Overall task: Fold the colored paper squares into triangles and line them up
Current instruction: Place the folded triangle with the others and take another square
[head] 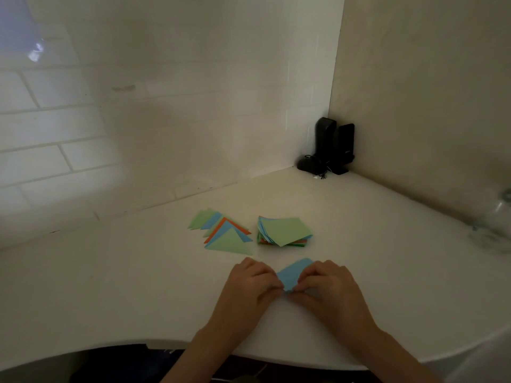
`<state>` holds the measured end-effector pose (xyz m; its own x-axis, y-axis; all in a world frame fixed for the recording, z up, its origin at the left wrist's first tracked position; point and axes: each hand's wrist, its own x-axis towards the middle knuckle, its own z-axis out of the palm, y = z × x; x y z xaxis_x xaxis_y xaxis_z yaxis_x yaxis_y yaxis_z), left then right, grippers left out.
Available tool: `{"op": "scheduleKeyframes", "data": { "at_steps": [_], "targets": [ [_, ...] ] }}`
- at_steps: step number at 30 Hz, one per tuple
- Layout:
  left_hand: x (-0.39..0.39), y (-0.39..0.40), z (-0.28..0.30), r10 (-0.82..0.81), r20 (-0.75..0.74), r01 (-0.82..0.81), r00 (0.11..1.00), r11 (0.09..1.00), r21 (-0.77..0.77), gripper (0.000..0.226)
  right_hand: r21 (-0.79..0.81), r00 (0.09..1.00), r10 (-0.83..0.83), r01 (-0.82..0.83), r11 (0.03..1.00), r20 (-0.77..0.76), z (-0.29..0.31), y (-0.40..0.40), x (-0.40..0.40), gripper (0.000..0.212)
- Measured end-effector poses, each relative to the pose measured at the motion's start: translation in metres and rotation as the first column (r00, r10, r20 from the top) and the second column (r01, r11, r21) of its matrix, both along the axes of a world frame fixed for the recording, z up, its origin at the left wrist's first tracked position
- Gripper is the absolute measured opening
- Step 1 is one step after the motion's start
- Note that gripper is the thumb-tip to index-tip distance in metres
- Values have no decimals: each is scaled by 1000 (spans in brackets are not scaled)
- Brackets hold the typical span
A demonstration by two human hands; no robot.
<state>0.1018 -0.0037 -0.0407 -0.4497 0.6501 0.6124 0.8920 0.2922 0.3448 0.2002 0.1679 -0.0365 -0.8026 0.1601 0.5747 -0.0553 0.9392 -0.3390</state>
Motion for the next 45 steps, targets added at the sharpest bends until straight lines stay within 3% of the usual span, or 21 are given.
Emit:
{"op": "scheduleKeyframes", "data": {
  "at_steps": [3, 7, 11, 15, 19, 26, 30, 34, 37, 40, 45],
  "targets": [
    [6, -6, -5, 26, 138, -22, 990, 999, -26, 15, -91, 994, 30, -21, 996, 101, -5, -3, 5, 31],
    [9, -3, 0, 87, 234, -86, 968, 996, -12, 32, -182, 991, 42, -19, 983, 126, -5, -4, 8, 33],
    [11, 2, -1, 149, 284, -162, 947, 986, 24, 35, -242, 995, 9, 15, 970, 98, -3, -9, 7, 32],
    [12, 10, 0, 221, 295, -217, 929, 975, -49, 20, -294, 998, -44, 58, 954, 55, 0, -15, 3, 18],
    [13, 14, 1, 283, 312, -263, 907, 959, -105, 34, -276, 995, -91, 101, 956, 47, -5, -17, 1, 21],
    [5, 11, 8, 230, 477, -212, 848, 973, -93, 28, -426, 965, 9, 108, 898, 263, 4, -6, -2, 24],
    [2, 6, 12, 174, 530, -171, 830, 984, -55, 25, -502, 948, 93, 76, 861, 304, 6, 4, 1, 28],
    [3, 2, 13, 134, 520, -132, 844, 990, -41, 24, -462, 932, 102, 76, 884, 349, 9, 2, 2, 17],
    [3, -6, 11, 81, 474, -71, 877, 997, -39, 15, -281, 901, -30, 167, 945, 434, 15, -10, -4, 8],
    [5, -18, 10, 0, 420, 41, 907, 995, -89, 30, -142, 890, -116, 197, 970, 440, 13, -24, -8, 14],
    [8, -28, 8, -57, 243, 90, 968, 988, -125, 44, -248, 869, 106, 20, 969, 484, 20, -15, -11, 13]
  ]
}}
